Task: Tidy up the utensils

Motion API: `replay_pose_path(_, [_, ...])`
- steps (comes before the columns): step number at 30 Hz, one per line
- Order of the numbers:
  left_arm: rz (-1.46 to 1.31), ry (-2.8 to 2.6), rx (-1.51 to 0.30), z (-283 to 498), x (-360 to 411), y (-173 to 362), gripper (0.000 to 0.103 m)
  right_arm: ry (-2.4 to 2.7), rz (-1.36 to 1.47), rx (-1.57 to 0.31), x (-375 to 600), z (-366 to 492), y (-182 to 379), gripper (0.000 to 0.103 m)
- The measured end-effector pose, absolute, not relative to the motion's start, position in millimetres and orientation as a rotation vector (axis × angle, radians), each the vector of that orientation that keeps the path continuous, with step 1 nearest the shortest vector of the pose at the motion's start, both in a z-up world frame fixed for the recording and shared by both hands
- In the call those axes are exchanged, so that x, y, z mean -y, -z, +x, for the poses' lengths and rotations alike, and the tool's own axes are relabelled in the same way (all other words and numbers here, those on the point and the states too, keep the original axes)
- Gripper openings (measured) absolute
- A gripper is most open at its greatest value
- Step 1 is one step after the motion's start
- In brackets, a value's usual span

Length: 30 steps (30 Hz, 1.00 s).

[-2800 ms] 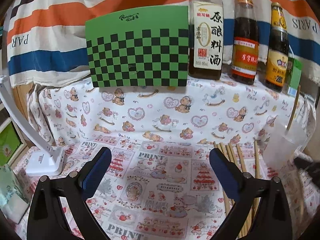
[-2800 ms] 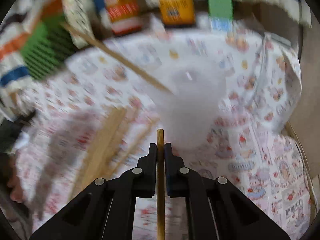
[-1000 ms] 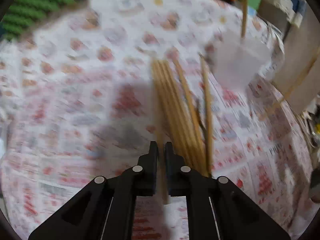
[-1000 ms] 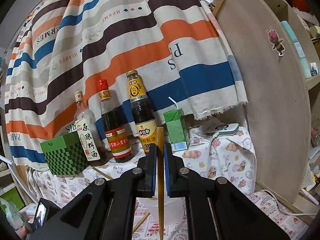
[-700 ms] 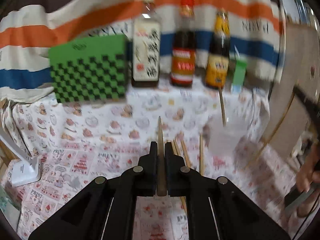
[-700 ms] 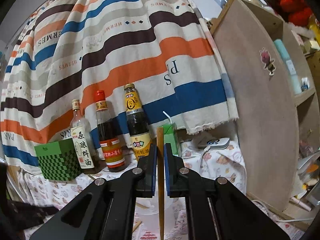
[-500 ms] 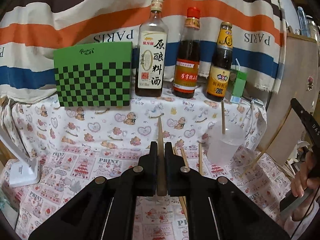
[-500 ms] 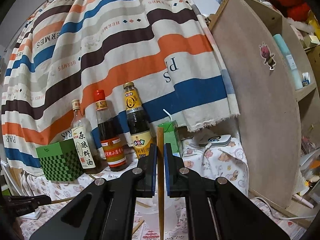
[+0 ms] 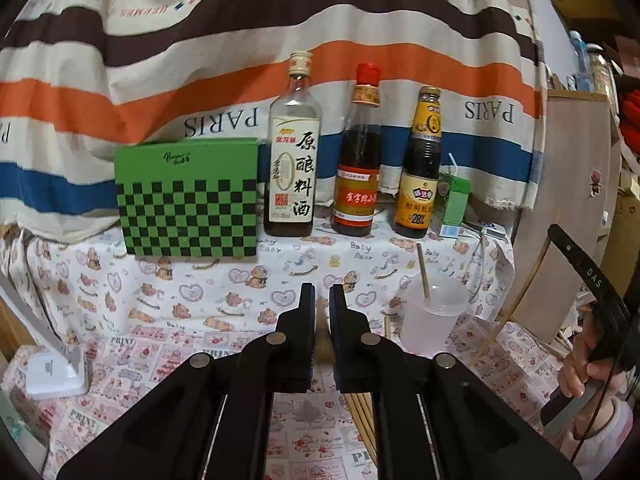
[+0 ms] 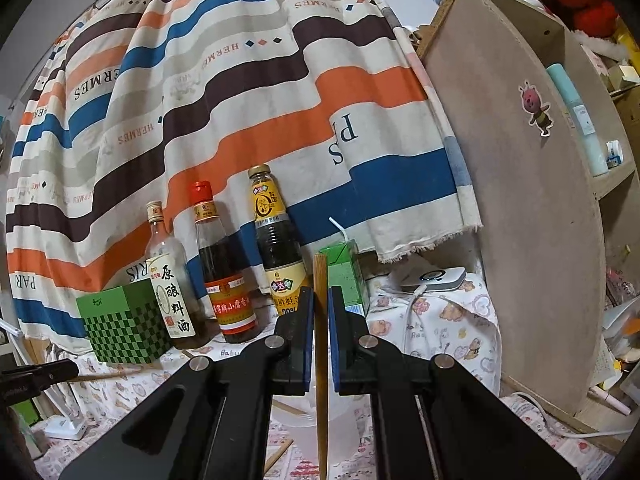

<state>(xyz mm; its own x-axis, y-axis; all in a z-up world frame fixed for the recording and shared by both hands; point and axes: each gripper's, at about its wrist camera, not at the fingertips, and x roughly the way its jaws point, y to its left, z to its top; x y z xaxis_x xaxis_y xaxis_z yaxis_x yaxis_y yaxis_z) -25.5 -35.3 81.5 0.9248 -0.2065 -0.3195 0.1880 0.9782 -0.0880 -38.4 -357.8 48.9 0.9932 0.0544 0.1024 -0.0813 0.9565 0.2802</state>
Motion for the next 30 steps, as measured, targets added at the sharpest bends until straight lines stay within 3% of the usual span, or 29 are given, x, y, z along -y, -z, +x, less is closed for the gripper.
replay_pose_path(11, [-0.132, 0.193, -0.289, -20.9, 20.0, -80.4, 0.006, -0.073, 0.293, 0.094, 358.1, -38.3, -48.5, 0.008])
replay_pose_path(22, [-0.172, 0.268, -0.178, -5.6, 54.8, -148.9, 0.006, -0.134, 0.235, 0.280, 339.5, -61.6, -91.4, 0.008])
replay_pose_path(30, [-0.147, 0.400, -0.180, -6.0, 99.1, -178.6, 0.006, -0.057, 0.305, 0.330, 345.7, -27.3, -120.3, 0.008])
